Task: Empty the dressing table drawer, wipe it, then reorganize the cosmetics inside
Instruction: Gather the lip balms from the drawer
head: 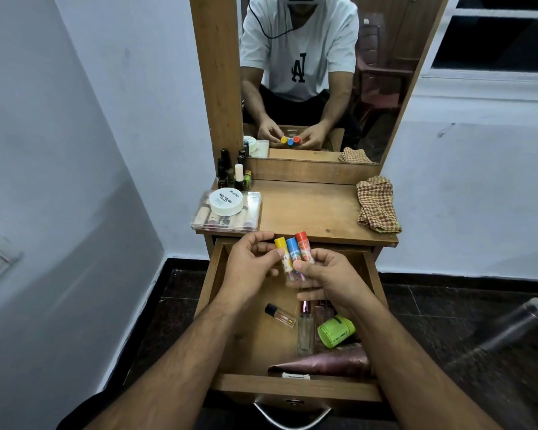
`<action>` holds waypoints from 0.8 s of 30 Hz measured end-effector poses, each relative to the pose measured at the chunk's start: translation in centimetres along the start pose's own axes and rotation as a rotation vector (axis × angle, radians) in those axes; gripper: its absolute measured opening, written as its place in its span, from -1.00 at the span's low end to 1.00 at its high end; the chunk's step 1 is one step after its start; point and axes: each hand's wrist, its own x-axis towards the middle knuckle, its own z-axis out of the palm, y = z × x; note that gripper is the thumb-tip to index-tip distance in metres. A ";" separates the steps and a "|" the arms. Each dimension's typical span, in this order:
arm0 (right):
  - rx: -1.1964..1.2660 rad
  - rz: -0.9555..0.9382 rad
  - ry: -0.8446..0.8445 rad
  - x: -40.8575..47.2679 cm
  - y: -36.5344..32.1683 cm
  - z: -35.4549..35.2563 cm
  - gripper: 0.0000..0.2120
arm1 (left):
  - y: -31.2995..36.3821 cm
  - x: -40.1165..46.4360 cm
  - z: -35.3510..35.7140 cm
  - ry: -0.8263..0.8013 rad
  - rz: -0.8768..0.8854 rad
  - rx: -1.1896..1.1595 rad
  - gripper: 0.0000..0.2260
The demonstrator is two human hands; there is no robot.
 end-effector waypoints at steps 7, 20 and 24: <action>0.026 -0.050 0.101 -0.1 -0.1 0.8 -0.69 | 0.8 -0.5 0.8 0.084 0.014 0.005 -0.83; 0.319 0.018 0.255 2.6 -4.5 1.4 -0.82 | 3.7 0.8 0.8 0.131 0.156 0.050 -0.88; 0.113 0.000 0.291 4.9 -7.3 1.6 -0.86 | 4.9 1.2 -0.3 0.144 0.213 0.112 -0.80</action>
